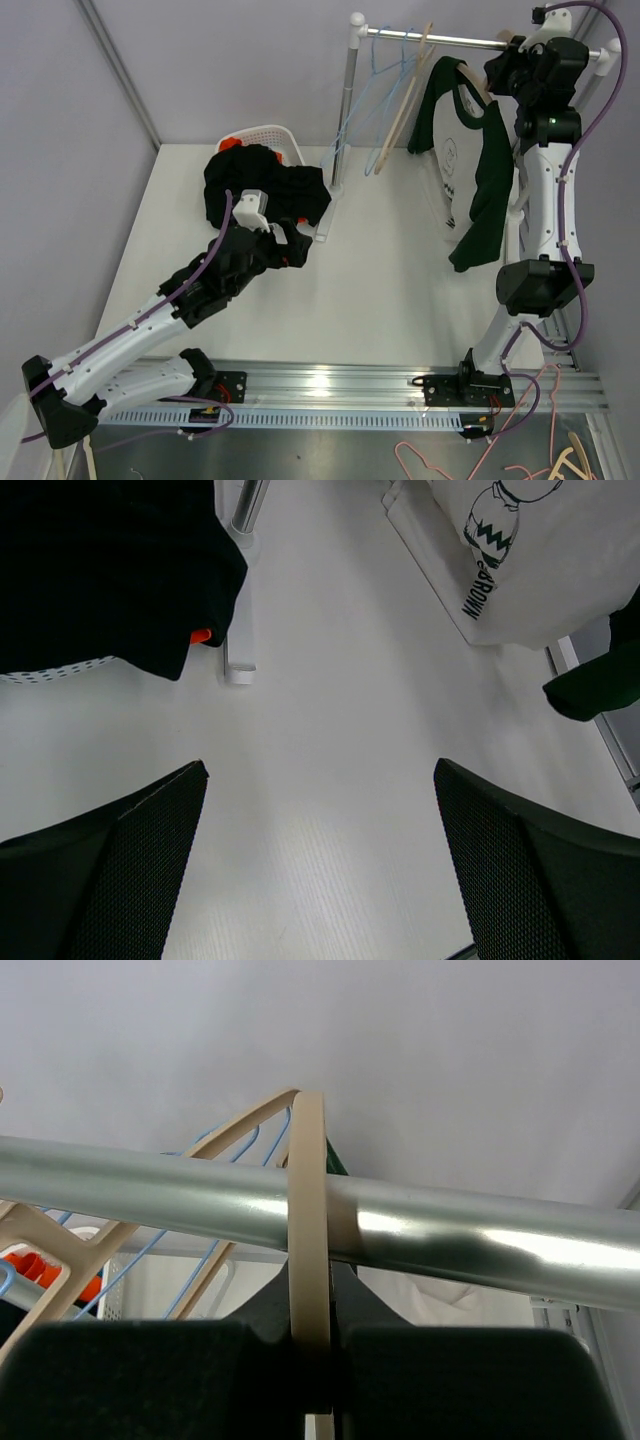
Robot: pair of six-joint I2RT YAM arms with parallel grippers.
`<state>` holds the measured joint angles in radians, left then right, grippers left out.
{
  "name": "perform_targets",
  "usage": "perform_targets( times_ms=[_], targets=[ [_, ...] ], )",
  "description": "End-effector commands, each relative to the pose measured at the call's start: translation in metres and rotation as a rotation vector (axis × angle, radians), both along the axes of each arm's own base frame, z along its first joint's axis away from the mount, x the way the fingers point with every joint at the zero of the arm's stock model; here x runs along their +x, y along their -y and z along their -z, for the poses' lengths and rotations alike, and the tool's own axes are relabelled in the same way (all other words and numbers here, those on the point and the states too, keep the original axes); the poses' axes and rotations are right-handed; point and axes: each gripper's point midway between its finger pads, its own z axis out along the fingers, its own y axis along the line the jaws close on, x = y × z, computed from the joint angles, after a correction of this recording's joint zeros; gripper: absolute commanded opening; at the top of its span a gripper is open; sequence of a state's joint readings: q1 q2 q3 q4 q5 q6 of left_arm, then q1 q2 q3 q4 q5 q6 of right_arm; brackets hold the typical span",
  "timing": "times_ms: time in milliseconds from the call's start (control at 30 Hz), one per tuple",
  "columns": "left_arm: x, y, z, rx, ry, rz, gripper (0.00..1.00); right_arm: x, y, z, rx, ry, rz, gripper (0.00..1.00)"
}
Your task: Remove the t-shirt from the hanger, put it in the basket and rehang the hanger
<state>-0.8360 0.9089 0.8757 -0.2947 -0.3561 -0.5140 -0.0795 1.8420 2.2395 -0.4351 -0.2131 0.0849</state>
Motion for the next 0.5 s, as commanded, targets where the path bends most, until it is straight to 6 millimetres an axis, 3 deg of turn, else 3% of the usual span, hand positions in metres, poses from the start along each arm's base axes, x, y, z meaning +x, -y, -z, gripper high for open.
perform_targets(
  times_ms=[0,100,200,267,367,467],
  targets=[
    [0.000,0.002,-0.008,-0.004,0.037,0.011,1.00,-0.015,-0.006,-0.023,0.005,0.042,-0.009,0.00],
    [0.001,0.007,-0.018,-0.002,0.053,0.019,1.00,-0.022,-0.015,-0.055,0.001,0.102,-0.002,0.00],
    [0.001,0.010,-0.027,0.003,0.078,0.026,0.99,-0.031,-0.022,-0.074,-0.016,0.142,0.034,0.00],
    [0.001,0.012,-0.036,0.000,0.097,0.026,1.00,-0.046,-0.039,-0.090,-0.034,0.184,0.030,0.00],
    [0.000,0.016,-0.045,0.004,0.120,0.035,0.99,-0.065,-0.035,-0.106,-0.048,0.224,0.066,0.00],
    [0.000,0.020,-0.052,0.002,0.130,0.046,1.00,-0.079,-0.023,-0.106,-0.034,0.187,0.136,0.00]
  ],
)
